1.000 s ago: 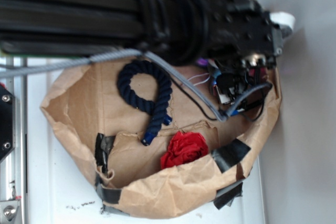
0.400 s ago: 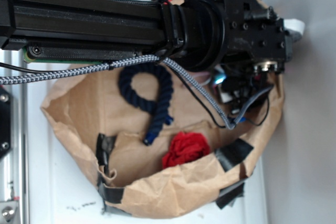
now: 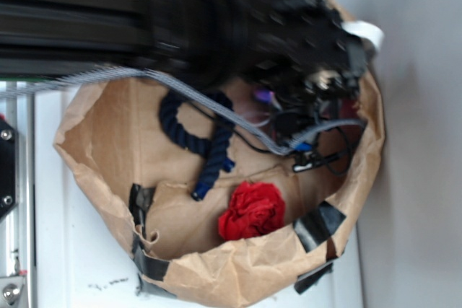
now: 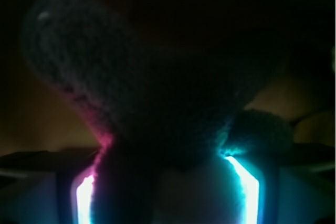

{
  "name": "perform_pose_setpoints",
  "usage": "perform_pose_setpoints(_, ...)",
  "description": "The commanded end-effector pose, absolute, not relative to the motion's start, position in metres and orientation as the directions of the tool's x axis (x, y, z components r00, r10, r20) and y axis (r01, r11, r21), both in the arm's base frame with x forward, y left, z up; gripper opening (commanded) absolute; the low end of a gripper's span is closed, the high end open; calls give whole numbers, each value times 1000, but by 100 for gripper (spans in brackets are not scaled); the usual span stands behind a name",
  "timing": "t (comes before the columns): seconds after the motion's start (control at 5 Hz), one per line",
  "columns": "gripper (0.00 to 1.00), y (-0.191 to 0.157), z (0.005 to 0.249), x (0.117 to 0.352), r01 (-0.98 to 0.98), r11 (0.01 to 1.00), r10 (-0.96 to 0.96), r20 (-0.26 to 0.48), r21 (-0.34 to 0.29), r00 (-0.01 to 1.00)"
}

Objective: Grab the gray animal.

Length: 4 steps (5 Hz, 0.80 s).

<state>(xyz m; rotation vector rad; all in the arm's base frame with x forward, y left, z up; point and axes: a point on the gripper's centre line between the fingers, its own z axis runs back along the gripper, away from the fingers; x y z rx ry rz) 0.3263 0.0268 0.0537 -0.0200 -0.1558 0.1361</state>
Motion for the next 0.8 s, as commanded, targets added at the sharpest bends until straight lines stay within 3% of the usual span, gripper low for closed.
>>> perform_pose_setpoints(0.0, 0, 20, 99, 273, 119, 981, -100, 124, -155, 987)
perform_pose_setpoints(0.2, 0, 11, 102, 258, 201, 970, -198, 36, -138, 980)
perform_pose_setpoints(0.4, 0, 10, 100, 260, 185, 976, -183, 22, -114, 983)
perform_pose_setpoints(0.6, 0, 8, 97, 265, 107, 994, -107, 21, 13, 994)
